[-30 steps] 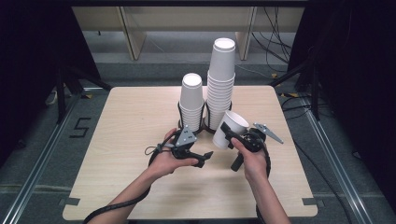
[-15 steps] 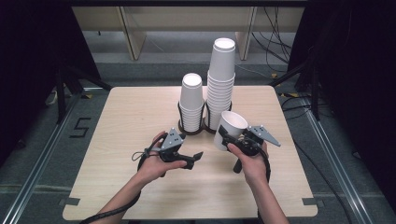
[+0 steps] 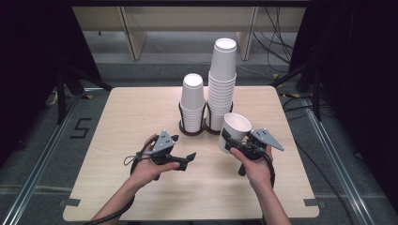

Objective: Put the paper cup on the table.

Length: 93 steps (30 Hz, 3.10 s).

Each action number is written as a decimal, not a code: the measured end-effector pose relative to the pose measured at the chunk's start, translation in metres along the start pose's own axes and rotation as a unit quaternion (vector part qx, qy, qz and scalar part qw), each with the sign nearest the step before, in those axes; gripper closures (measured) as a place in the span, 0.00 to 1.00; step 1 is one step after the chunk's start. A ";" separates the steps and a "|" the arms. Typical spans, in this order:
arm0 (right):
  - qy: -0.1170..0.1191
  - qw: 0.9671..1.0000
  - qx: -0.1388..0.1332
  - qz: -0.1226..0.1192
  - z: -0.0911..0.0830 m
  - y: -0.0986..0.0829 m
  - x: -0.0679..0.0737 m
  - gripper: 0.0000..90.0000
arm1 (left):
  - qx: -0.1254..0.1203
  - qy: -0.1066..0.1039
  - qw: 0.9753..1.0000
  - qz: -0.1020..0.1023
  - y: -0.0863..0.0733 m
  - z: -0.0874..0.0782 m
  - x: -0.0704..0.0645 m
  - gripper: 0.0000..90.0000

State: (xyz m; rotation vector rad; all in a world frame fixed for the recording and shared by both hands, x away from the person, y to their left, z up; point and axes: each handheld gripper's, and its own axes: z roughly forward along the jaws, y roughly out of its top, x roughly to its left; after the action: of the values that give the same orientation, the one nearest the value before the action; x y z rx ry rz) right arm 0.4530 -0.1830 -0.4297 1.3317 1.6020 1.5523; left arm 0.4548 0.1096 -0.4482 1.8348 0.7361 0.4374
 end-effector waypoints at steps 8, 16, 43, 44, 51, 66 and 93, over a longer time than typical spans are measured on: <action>0.006 1.000 0.000 -0.024 -0.005 -0.004 0.000 0.19 | 0.005 0.012 1.000 -0.004 -0.010 -0.001 0.001 0.09; 0.012 0.999 0.005 -0.051 -0.007 -0.012 0.004 0.19 | 0.004 0.020 1.000 -0.004 -0.019 -0.006 0.000 0.09; 0.016 0.994 0.027 -0.101 0.003 -0.048 0.014 0.18 | 0.000 0.041 0.999 -0.036 -0.038 -0.015 0.005 0.10; 0.017 0.994 0.033 -0.104 0.004 -0.048 0.015 0.18 | 0.000 0.041 0.999 -0.036 -0.038 -0.015 0.005 0.10; 0.017 0.992 0.037 -0.122 0.008 -0.056 0.021 0.18 | -0.001 0.041 0.998 -0.038 -0.038 -0.015 0.005 0.10; 0.025 0.988 0.057 -0.142 0.013 -0.069 0.024 0.18 | 0.001 0.038 0.999 -0.036 -0.041 -0.012 0.003 0.10; 0.029 0.984 0.060 -0.167 0.011 -0.075 0.030 0.13 | 0.004 0.036 0.999 -0.038 -0.043 -0.011 0.003 0.10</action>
State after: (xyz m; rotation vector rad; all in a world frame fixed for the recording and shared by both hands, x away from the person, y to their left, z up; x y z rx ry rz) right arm 0.4312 -0.1407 -0.4955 1.0160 1.8697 1.3192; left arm 0.4385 0.1300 -0.4841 1.7990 0.8549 0.4523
